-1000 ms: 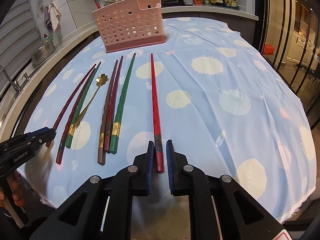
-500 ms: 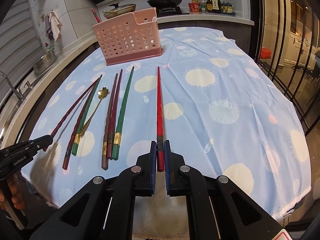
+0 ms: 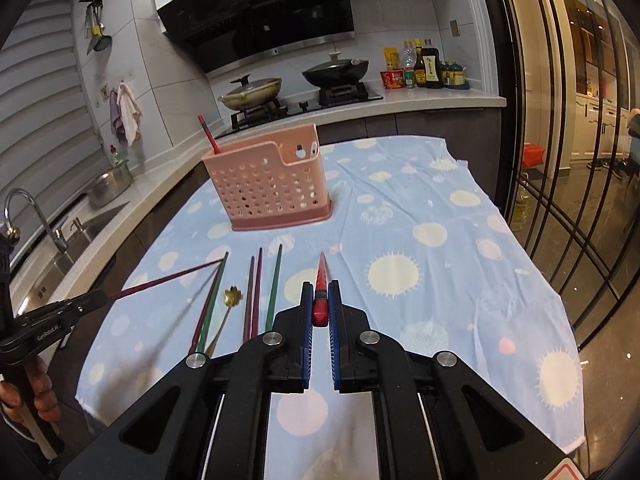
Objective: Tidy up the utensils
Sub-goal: 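Grasp a dark-red chopstick with the left tool while the right tool grasps a red chopstick, then carry both chopsticks up and lower them into the pink holder with both tools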
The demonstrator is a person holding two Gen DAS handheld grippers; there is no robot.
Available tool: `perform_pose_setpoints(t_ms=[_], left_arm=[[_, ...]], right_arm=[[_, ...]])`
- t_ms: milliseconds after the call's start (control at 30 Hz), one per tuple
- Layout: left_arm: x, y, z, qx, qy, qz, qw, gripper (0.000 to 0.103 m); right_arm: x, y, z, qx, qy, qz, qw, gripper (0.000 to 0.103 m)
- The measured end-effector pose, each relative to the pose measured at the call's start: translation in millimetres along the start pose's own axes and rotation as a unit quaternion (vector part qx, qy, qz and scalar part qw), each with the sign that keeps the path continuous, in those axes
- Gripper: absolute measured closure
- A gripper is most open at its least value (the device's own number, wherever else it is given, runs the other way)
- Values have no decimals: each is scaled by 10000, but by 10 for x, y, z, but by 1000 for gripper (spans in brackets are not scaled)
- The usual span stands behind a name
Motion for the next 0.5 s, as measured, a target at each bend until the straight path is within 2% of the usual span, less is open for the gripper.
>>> perform_pose_setpoints(t_ms=[267, 500], left_arm=[[-520, 254, -16, -148, -122, -598, 9980, 96], [-944, 382, -20, -243, -182, -935, 9952, 96]], right_arm=[[-498, 232, -6, -86, 60, -546, 9985, 96], [-841, 319, 23, -147, 157, -791, 9966, 96]])
Point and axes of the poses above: each gripper's, at about its wrist camera, not at the fingertips, and y roughly against the way its jaws point, z to its left, x to its underside, the point moved 5 cm from there along -y, roughly the way its jaws point, and after that the axes turned 15 degrees about z, right-handed, at the moved point
